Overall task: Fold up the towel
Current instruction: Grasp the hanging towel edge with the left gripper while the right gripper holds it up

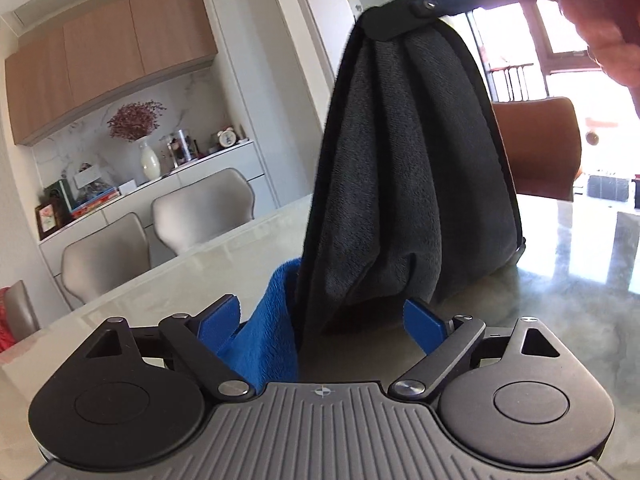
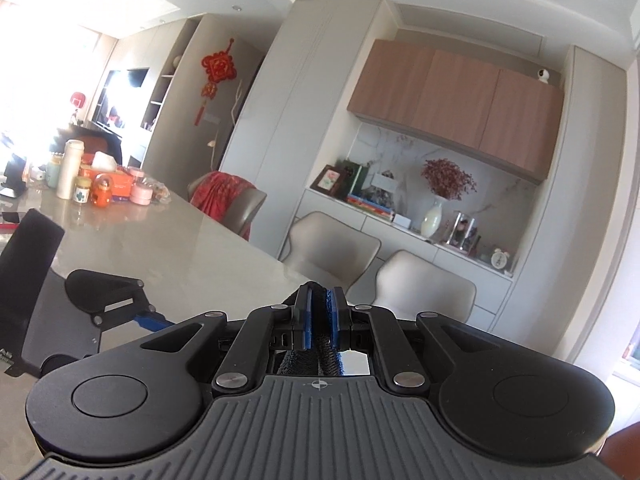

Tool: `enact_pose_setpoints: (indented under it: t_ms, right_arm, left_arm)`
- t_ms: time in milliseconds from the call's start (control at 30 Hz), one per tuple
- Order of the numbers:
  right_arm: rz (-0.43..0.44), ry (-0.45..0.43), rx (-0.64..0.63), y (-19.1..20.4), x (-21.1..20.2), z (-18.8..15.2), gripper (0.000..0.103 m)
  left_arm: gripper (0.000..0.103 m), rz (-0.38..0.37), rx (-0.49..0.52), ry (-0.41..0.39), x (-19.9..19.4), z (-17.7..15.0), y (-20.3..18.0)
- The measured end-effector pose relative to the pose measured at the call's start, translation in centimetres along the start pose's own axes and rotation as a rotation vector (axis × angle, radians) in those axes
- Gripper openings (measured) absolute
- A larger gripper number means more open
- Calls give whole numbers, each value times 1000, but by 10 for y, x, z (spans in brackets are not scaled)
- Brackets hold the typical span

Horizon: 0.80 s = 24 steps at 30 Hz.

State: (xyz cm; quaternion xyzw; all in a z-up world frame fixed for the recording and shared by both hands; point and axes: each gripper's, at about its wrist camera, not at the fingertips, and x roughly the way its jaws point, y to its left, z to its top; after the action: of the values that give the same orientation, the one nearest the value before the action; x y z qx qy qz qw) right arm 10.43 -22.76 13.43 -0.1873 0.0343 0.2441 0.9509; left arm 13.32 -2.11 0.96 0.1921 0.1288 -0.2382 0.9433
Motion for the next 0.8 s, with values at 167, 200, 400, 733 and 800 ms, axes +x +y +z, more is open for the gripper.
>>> enact_pose_setpoints:
  t_ms: [167, 200, 400, 733, 800]
  right_arm:
    - [-8, -8, 26, -7, -9, -6, 8]
    - [-10, -11, 32, -9, -11, -7, 8]
    - [-14, 0, 43, -12, -15, -14, 8]
    - [-25, -1, 59, -15, -24, -18, 8]
    - [-30, -1, 63, -16, -26, -18, 8]
  left_arm:
    - [69, 4, 42, -11, 14, -3, -4]
    - [58, -5, 38, 1, 17, -2, -4]
    - [38, -56, 45, 0, 21, 2, -7]
    - [23, -42, 132, -70, 19, 6, -20]
    - [18, -48, 139, -48, 18, 6, -20]
